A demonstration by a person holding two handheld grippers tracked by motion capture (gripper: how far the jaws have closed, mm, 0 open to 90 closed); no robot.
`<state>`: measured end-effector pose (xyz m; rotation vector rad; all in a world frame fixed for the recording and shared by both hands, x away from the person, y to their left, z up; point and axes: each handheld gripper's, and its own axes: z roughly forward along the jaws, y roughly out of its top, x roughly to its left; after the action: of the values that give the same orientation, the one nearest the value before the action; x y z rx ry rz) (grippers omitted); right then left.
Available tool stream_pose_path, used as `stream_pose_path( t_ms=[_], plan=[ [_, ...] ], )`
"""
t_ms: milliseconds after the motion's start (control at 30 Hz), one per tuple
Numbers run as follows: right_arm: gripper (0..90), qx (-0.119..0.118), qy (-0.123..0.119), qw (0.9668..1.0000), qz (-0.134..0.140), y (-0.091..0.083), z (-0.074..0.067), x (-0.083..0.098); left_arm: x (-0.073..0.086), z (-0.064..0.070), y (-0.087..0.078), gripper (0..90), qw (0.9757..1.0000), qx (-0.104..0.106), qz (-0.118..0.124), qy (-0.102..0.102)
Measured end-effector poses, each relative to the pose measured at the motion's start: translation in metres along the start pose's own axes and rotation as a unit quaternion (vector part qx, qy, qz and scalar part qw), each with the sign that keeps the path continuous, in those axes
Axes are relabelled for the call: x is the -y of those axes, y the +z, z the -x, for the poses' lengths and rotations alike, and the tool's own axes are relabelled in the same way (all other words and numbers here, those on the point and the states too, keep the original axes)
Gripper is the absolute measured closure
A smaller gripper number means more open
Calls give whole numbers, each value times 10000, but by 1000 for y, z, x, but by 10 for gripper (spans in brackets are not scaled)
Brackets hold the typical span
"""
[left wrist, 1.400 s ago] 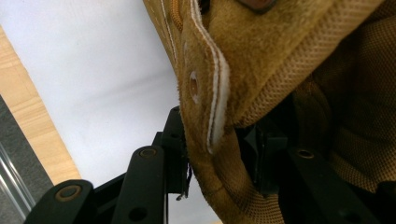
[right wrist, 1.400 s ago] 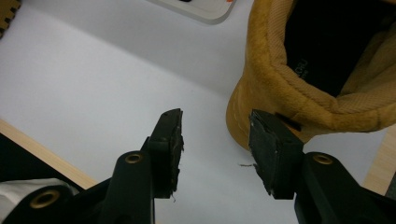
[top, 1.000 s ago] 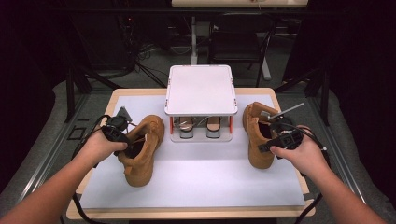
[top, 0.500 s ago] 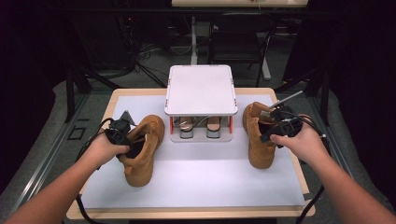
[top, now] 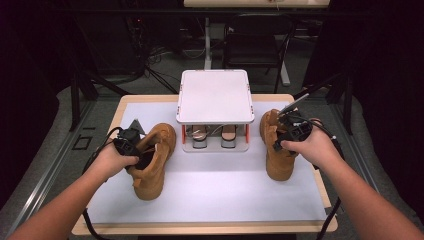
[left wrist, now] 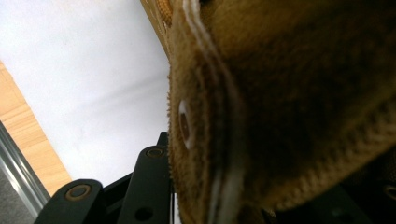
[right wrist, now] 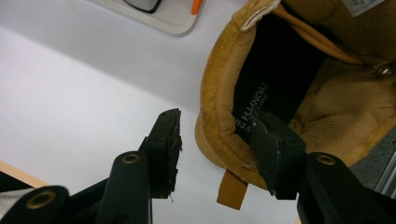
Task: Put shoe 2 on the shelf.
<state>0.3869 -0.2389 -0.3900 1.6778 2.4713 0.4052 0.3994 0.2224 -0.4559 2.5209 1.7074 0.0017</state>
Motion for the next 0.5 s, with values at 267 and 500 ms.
stream_pose_path(
  t_ms=[267, 500],
  plan=[
    [534, 188, -16, 9993, -310, 14, -1, -7, 1, 0, 1, 687, 10000, -4, 18, 0],
    [564, 354, 1, 9984, -448, 23, -2, -9, 0, 0, 1, 687, 10000, -28, 19, 15]
  ],
)
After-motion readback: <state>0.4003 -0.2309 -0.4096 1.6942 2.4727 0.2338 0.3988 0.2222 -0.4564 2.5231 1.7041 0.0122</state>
